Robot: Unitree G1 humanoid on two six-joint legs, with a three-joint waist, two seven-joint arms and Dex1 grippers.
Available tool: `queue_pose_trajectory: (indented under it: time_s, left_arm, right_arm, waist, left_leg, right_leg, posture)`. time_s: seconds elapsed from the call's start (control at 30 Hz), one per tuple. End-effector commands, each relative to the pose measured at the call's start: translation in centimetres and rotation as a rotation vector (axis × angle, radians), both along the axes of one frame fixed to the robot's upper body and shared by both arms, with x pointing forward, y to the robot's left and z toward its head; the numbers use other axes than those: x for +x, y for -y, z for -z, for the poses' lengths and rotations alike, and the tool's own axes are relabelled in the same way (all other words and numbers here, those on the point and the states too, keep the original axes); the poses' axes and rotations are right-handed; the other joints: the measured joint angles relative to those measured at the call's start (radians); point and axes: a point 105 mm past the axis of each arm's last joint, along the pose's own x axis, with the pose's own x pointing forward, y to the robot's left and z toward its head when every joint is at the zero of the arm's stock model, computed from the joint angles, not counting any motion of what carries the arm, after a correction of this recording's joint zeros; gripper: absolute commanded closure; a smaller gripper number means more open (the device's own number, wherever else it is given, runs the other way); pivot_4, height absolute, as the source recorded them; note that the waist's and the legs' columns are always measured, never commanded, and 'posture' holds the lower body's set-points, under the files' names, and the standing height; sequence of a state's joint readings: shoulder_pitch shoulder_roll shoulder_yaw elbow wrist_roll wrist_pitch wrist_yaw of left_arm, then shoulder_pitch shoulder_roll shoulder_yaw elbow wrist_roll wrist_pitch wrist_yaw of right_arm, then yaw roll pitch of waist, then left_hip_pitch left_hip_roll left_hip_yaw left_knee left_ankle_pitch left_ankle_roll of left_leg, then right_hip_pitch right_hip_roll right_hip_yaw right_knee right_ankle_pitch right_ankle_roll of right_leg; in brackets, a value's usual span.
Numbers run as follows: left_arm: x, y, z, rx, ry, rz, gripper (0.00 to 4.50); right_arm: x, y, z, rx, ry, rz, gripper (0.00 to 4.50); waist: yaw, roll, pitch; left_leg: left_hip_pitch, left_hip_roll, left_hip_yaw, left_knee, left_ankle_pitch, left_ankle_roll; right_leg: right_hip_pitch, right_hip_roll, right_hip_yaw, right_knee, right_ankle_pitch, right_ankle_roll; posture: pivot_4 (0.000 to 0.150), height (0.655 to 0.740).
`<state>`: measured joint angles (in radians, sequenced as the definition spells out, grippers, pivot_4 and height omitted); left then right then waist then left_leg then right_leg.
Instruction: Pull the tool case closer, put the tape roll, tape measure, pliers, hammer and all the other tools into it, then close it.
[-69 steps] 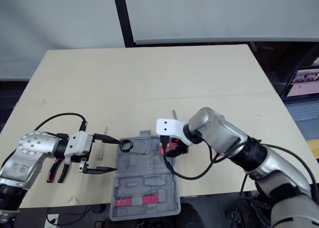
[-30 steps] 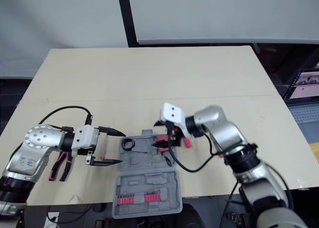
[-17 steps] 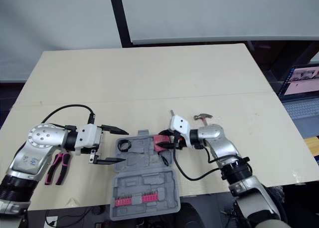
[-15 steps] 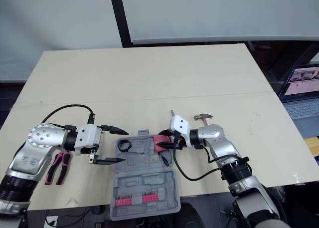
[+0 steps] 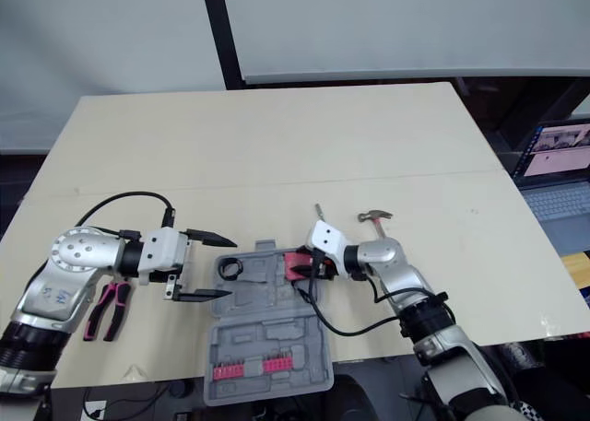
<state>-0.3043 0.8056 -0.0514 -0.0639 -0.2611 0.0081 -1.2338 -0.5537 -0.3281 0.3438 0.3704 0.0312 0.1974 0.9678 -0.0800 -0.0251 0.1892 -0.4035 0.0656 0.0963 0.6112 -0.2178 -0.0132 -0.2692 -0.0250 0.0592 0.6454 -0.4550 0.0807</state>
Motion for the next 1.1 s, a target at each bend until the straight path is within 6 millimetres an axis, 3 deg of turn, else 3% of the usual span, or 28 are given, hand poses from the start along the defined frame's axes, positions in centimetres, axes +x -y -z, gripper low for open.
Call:
queue_pose_trajectory:
  time_s: [0.03, 0.17, 0.47, 0.57, 0.7, 0.77, 0.87, 0.97, 1.1]
  left_arm:
    - [0.3, 0.1, -0.5, 0.001, 0.032, 0.004, 0.00]
    - [0.5, 0.0, -0.5, -0.022, 0.025, -0.015, 0.00]
    - [0.8, -0.1, -0.5, -0.089, 0.008, -0.075, 0.00]
    - [0.7, -0.5, -0.7, -0.163, 0.012, -0.157, 0.00]
    - [0.1, -2.0, -1.0, -0.272, 0.036, -0.321, 0.00]
    - [-0.7, -3.4, -0.8, -0.326, -0.022, -0.418, 0.00]
    - [-3.0, -7.4, -0.2, -0.349, -0.090, -0.598, 0.00]
    - [-5.4, -11.9, 0.2, -0.397, -0.132, -0.826, 0.00]
    - [-10.4, -19.3, 0.8, -0.412, -0.159, -1.165, 0.00]
  right_arm:
    - [-1.4, 2.0, 5.3, -0.126, -0.177, 0.111, 2.24]
    - [-2.0, 1.1, 4.0, -0.029, -0.136, 0.087, 2.24]
    - [-1.5, -0.5, -2.8, 0.310, 0.087, 0.087, 2.24]
    - [-1.7, 0.1, -5.2, 0.354, 0.134, 0.087, 2.24]
    - [-2.1, 2.4, -7.5, 0.370, 0.154, 0.132, 2.24]
    - [-2.5, 4.8, -7.9, 0.341, 0.127, 0.167, 2.24]
    - [-4.1, 9.9, -8.2, 0.228, 0.077, 0.203, 1.48]
    - [-5.4, 14.9, -9.0, 0.138, 0.037, 0.276, 0.07]
    - [-6.8, 22.7, -10.0, -0.015, 0.014, 0.439, 0.07]
  waist:
    - [0.000, -0.002, -0.003]
    - [0.003, -0.003, -0.005]
    - [0.008, -0.001, -0.002]
    - [0.002, 0.002, 0.000]
    - [0.002, 0.002, 0.000]
    - [0.004, 0.001, 0.000]
    - [0.007, 0.002, 0.001]
    - [0.010, 0.001, 0.002]
    - [0.001, 0.000, 0.002]
  left_leg:
    - [0.000, 0.000, 0.000, 0.000, 0.000, 0.000]
    - [0.001, 0.000, 0.000, 0.000, -0.001, 0.000]
    - [-0.002, 0.000, 0.000, -0.001, -0.002, -0.001]
    - [-0.003, 0.000, 0.001, -0.001, -0.002, -0.001]
    - [-0.003, 0.000, 0.000, -0.002, -0.002, -0.001]
    - [-0.004, 0.000, -0.001, -0.002, -0.004, 0.001]
    - [-0.004, 0.000, 0.000, -0.002, -0.006, 0.005]
    - [-0.003, 0.000, 0.000, -0.003, -0.008, 0.006]
    - [-0.003, 0.000, 0.000, -0.004, -0.008, 0.006]
  right_leg:
    - [0.000, 0.000, 0.000, 0.000, 0.000, 0.000]
    - [0.001, 0.000, 0.000, 0.000, 0.000, 0.000]
    - [-0.001, 0.000, 0.000, -0.002, 0.000, 0.000]
    - [-0.003, 0.000, 0.000, -0.001, 0.000, 0.000]
    - [-0.003, 0.000, 0.000, -0.002, 0.000, 0.000]
    - [-0.003, 0.000, 0.000, -0.002, 0.000, 0.000]
    - [-0.002, -0.001, 0.000, -0.003, 0.000, 0.000]
    - [-0.001, -0.002, 0.000, -0.009, 0.000, 0.000]
    - [0.000, -0.001, 0.000, -0.009, -0.001, -0.001]
  posture:
    - [0.150, 0.7400]
    - [0.150, 0.7400]
    - [0.150, 0.7400]
    - [0.150, 0.7400]
    - [0.150, 0.7400]
    - [0.150, 0.7400]
    - [0.150, 0.7400]
    - [0.150, 0.7400]
    - [0.150, 0.7400]
